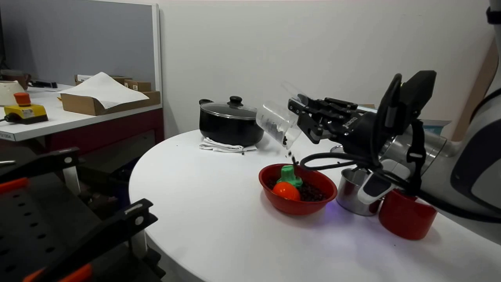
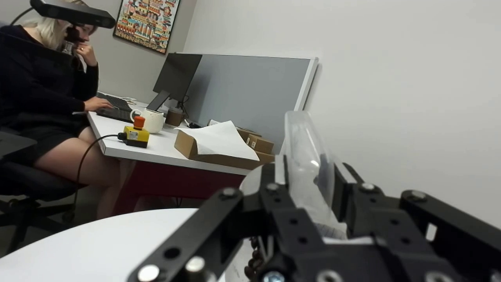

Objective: Pour some of the contents in the clear jar into the red bowl

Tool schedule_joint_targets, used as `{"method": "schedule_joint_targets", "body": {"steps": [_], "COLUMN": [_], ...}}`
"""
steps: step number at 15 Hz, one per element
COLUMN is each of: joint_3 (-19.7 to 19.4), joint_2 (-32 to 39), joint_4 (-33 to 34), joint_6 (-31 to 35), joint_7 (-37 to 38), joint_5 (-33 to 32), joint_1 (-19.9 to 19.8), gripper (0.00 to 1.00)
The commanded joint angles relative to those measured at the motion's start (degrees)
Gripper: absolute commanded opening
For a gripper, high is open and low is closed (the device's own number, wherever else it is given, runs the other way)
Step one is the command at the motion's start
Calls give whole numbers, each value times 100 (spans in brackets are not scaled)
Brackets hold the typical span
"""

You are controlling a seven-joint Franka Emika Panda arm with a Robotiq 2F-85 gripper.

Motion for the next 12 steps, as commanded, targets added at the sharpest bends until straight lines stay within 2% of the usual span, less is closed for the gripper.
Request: {"method": "schedule_joint_targets", "body": {"steps": [1, 7, 12], "joint_3": [-200, -589, -776], "joint_2": [-3, -377, -930], "joint_4": [231, 354, 243], "joint_6": [-52, 488, 1074], "joint_7": [179, 300, 183], "joint_5": [49, -351, -1213], "joint_1": [91, 454, 1010], "gripper": [11, 12, 12]}}
